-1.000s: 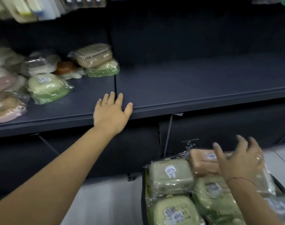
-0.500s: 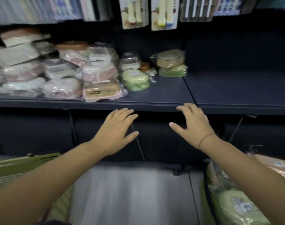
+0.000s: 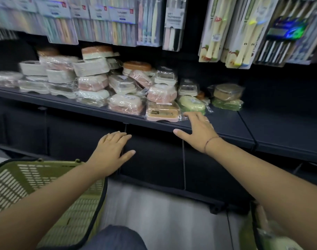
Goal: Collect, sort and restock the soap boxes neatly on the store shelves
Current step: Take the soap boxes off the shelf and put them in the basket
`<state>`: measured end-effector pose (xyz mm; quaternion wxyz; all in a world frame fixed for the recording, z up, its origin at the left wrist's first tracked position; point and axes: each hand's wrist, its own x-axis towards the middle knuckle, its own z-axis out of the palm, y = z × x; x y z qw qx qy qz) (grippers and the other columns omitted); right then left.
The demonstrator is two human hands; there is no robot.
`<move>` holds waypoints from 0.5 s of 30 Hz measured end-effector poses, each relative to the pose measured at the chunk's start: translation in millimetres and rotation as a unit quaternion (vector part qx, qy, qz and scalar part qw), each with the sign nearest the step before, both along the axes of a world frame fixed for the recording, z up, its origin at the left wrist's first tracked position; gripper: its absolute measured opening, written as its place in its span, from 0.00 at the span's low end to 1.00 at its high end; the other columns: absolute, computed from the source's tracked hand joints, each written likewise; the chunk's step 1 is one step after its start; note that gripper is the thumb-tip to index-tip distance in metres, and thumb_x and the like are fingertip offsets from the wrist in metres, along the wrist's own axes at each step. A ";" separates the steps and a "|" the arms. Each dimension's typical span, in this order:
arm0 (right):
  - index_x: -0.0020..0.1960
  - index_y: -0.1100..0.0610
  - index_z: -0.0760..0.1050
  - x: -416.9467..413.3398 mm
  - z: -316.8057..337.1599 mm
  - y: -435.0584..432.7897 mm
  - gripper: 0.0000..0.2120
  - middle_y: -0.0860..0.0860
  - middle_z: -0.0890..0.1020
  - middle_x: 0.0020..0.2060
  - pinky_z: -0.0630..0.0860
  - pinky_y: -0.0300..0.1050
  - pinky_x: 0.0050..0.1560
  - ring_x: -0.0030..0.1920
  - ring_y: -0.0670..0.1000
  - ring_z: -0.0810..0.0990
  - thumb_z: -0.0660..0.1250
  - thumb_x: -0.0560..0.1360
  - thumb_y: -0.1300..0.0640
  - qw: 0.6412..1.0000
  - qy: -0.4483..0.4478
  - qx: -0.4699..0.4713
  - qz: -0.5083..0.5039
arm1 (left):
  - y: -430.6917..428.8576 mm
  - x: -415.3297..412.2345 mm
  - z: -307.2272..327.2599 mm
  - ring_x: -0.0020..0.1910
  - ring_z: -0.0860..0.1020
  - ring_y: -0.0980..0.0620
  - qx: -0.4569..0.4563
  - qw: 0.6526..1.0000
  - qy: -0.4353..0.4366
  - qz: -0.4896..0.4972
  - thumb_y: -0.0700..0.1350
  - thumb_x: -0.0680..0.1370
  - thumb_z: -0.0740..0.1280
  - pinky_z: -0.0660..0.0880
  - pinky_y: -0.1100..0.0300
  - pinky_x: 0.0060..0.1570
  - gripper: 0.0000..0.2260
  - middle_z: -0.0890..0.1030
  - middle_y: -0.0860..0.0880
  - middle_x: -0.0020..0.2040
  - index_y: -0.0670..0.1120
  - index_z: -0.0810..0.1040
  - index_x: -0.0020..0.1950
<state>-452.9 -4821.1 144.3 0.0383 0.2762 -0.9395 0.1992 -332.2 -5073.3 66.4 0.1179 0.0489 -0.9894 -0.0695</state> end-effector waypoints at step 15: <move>0.78 0.49 0.51 -53.7 -37.5 -26.2 0.39 0.52 0.53 0.76 0.52 0.54 0.75 0.76 0.55 0.51 0.65 0.75 0.38 0.998 0.029 -0.047 0.001 | -34.7 -87.8 44.1 0.79 0.50 0.44 -0.046 0.998 0.003 0.050 0.64 0.79 0.56 0.45 0.48 0.75 0.34 0.52 0.46 0.80 0.48 0.52 0.80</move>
